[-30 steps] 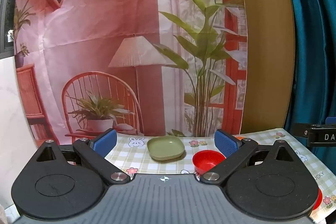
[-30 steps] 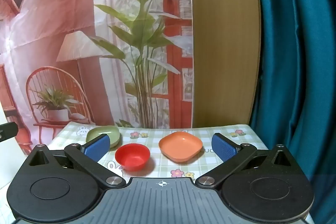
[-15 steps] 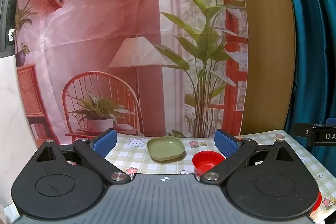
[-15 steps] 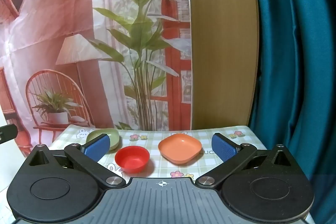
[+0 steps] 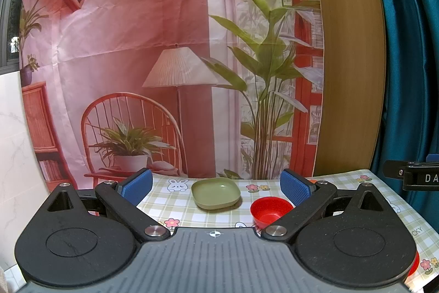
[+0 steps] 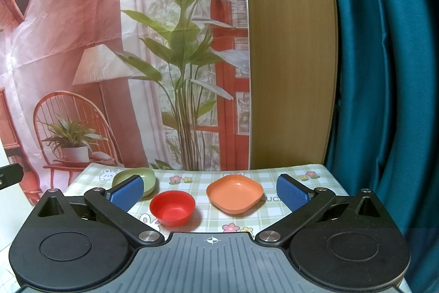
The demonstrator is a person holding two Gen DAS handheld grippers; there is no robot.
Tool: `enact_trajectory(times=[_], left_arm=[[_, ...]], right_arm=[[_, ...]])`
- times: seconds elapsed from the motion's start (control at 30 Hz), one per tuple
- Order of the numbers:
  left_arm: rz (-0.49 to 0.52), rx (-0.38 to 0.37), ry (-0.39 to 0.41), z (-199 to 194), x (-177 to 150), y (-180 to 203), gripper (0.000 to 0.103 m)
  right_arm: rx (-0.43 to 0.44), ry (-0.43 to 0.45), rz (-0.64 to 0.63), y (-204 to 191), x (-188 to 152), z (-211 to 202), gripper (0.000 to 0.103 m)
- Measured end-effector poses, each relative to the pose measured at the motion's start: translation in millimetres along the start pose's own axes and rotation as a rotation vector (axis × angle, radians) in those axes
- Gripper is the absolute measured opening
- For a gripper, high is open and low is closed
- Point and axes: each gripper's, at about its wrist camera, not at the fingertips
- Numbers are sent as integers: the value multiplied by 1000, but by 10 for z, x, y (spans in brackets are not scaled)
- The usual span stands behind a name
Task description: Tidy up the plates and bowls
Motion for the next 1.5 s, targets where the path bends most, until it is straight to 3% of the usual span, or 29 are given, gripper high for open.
enact_trajectory(times=[1.5], left_arm=[[-6, -6, -3, -15, -23, 35, 100]], right_arm=[[0, 2, 1, 0, -10, -5, 103]])
Point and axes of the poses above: each gripper's, at about its wrist camera, not at the fingertips, and z roughly the way its jaws point, y to its right, x to its top, and after that the axes turned 10 degrees about z, right-handed
